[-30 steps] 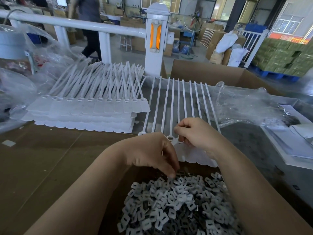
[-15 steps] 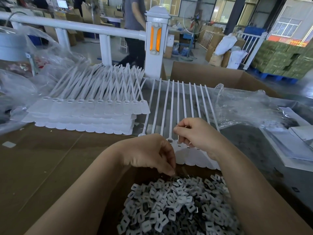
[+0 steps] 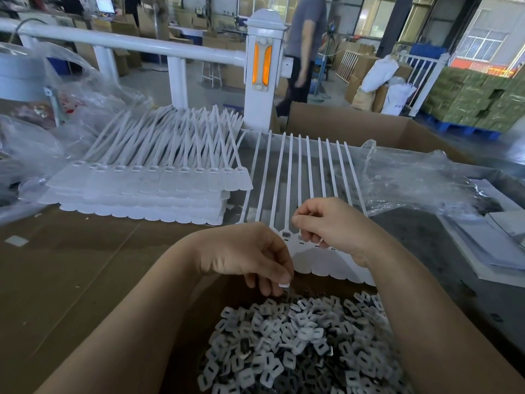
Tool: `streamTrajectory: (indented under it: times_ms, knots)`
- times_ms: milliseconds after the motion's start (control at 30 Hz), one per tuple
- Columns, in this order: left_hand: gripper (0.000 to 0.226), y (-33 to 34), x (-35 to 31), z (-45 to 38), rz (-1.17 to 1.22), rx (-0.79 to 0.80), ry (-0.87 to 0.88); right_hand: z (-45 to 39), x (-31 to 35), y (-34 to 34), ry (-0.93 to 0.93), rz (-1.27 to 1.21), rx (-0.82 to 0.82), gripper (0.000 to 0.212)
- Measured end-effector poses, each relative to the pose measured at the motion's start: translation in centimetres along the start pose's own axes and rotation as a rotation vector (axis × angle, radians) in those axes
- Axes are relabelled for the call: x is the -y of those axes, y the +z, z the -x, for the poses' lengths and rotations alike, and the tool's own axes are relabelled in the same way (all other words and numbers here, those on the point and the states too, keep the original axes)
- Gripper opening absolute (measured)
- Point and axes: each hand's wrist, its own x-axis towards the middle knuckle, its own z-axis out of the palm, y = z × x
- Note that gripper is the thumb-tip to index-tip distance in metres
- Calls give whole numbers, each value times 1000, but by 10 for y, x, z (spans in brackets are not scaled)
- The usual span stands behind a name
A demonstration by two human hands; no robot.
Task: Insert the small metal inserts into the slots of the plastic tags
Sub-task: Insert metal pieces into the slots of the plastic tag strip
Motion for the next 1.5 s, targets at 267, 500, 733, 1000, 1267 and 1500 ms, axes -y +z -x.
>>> streamTrajectory:
  times_ms: [267,500,733,1000,1267,1500]
  knots:
    - [6,-4,3,2,94,-19,28,1,1,-1,-10,16,63,10]
    - [7,-5,5,0,85,-13,-35,2,0,-4,-67,21,138,9]
    - [8,-6,8,-1,163,-17,-31,10,3,-16,-183,92,554,11]
    - [15,-5,10,-3,350,-155,-35,15,16,-9,-240,263,491,19]
    - [22,-4,5,-5,423,-148,-110,19,20,-8,-208,296,437,7]
    - [11,-9,1,2,204,-126,-67,14,11,-18,-133,1,297,3]
